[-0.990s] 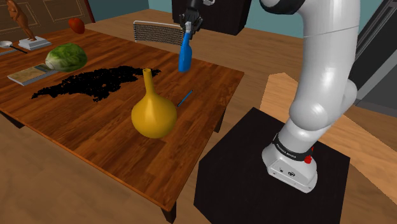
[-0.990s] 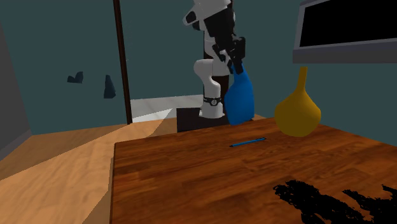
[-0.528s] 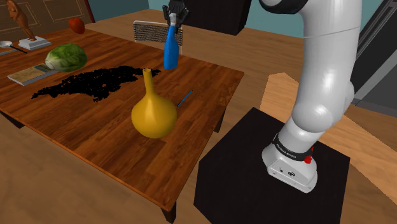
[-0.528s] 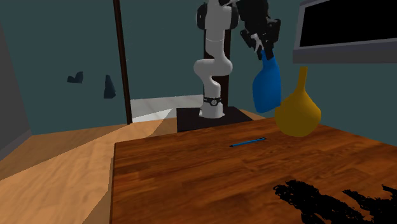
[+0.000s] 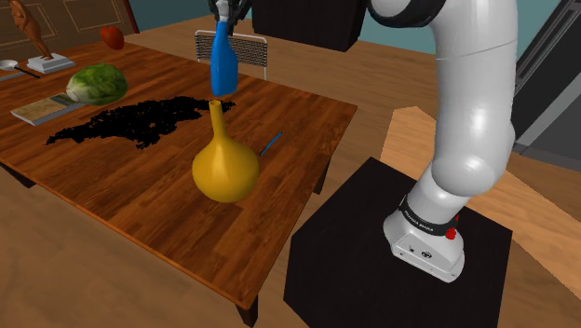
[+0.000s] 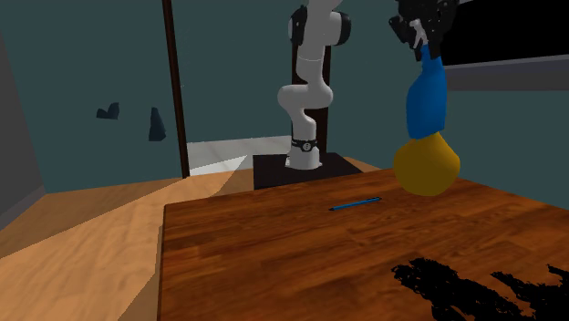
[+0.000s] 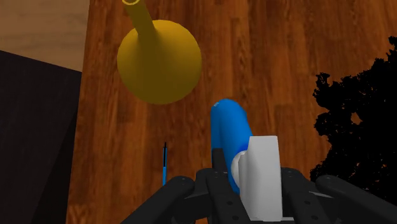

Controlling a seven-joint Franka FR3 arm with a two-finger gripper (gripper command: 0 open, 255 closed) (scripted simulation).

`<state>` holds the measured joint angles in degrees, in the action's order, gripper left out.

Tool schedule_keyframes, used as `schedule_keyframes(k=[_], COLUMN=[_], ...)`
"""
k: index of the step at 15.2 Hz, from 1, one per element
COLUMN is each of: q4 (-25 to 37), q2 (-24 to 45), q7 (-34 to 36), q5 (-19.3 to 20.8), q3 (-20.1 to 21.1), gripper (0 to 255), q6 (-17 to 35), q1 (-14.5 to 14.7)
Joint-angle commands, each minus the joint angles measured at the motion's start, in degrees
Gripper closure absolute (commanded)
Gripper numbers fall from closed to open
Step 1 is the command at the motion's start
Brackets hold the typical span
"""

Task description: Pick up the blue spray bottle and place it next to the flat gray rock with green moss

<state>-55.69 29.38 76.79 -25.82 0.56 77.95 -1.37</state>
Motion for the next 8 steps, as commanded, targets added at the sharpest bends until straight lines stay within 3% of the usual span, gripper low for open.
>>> schedule_keyframes(k=[1, 4, 5, 8], q4=[2.86, 12.93, 20.43, 9.96], q2=[0.73, 5.43, 9.27, 4.49], q7=[2.74, 7.90, 10.64, 8.11], q5=[-0.09, -0.17, -0.18, -0.01], q3=[0.59, 1.72, 2.38, 1.72], gripper=[255, 255, 255, 255], q6=[-1.10, -4.61, -7.38, -2.22], q1=[1.37, 3.60, 4.49, 4.83])
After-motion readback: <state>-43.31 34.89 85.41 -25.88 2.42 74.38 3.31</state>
